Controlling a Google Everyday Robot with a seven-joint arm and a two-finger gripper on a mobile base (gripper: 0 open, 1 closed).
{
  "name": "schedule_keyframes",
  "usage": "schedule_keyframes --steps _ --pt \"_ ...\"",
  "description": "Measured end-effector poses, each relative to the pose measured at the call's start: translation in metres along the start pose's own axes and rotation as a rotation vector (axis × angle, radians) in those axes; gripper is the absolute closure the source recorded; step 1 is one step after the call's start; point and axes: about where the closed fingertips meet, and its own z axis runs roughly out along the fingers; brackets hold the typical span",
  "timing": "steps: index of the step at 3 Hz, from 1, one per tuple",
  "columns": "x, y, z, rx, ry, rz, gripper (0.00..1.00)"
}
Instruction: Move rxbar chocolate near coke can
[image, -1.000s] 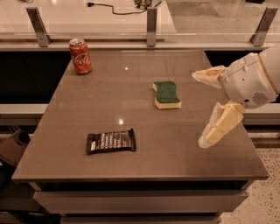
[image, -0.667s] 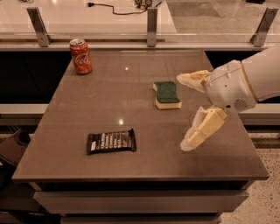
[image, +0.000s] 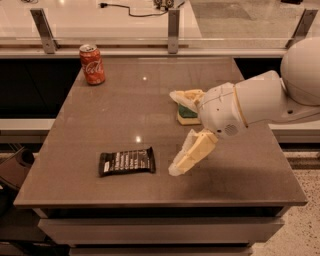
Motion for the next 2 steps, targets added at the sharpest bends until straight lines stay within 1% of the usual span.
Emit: schedule_keyframes --steps 1,2 --pt "-0.007 0.003 0.028 -0.027 -0.04 0.004 0.0" --pt "-0.007 0.007 0.045 -0.036 -0.043 0.014 0.0"
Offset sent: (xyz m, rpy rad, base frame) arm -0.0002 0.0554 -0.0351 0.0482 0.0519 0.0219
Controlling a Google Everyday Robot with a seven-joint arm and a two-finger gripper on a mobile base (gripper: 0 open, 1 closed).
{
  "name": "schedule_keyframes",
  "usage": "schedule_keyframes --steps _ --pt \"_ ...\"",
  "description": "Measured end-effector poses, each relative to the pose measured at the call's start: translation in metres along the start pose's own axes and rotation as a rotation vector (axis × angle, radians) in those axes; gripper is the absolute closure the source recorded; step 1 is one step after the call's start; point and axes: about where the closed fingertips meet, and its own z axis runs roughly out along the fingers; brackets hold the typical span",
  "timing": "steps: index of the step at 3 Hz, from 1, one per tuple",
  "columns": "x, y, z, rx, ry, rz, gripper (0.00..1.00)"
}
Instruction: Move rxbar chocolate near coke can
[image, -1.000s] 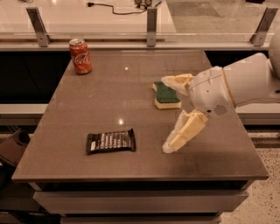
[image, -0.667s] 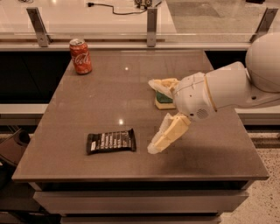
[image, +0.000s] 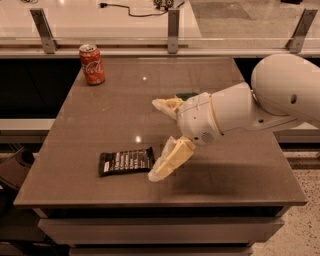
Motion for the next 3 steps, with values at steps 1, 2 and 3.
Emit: schedule_keyframes --steps 1,2,3 --pt "0.013 0.001 0.016 -0.008 0.004 0.037 0.0" --pt "0.017 0.005 0.027 -0.015 -0.004 0.053 0.0" --pt "0.015 0.021 0.042 -0.025 -0.032 0.067 0.0"
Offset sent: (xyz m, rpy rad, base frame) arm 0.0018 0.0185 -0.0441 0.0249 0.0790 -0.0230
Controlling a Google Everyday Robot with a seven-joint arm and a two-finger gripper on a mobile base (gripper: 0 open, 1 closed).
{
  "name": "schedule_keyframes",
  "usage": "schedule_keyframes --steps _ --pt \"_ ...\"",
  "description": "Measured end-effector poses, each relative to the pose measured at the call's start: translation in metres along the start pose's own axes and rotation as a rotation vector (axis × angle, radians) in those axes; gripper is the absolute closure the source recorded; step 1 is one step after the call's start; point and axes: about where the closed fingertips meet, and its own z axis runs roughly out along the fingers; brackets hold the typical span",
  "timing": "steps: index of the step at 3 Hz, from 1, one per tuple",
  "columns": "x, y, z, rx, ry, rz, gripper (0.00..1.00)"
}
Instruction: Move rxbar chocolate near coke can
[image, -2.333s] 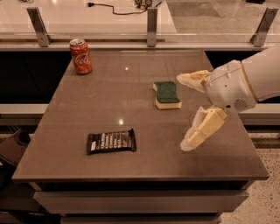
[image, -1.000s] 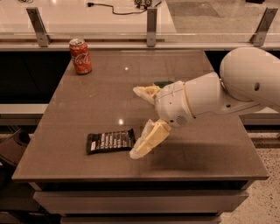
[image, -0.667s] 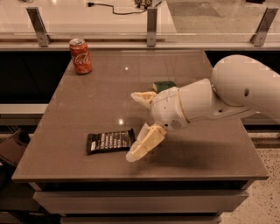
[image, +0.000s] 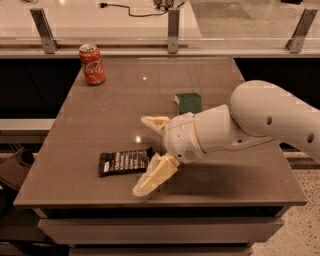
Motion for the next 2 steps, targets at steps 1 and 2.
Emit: schedule_keyframes --steps 1,2 --pt "0.0 0.0 0.0 0.0 0.0 0.0 0.0" --pt "0.003 -0.014 0.014 -0.026 0.024 0.016 0.0"
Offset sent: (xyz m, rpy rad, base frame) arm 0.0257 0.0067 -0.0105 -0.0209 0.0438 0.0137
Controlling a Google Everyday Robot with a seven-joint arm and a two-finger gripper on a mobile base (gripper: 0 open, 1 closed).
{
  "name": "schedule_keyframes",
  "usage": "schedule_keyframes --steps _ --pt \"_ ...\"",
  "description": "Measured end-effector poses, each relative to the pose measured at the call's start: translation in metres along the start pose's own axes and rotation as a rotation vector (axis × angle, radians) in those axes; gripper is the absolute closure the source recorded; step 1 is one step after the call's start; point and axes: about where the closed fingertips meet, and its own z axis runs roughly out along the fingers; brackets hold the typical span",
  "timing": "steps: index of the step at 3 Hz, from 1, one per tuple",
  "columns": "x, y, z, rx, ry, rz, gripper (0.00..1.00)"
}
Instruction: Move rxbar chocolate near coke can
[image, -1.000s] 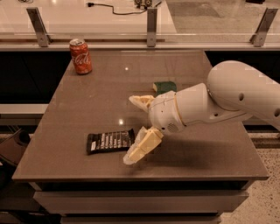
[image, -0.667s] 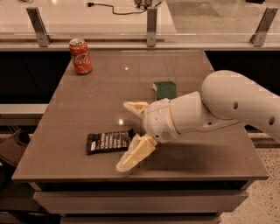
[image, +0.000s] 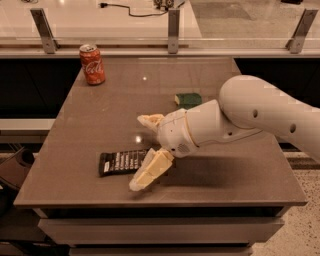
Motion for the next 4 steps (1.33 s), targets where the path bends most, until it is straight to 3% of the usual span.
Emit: schedule_keyframes --steps 3,4 --pt "0.026 -0.002 0.011 0.031 -0.026 0.023 0.0" --pt "0.023 -0.001 0.012 0.028 -0.023 0.019 0.18"
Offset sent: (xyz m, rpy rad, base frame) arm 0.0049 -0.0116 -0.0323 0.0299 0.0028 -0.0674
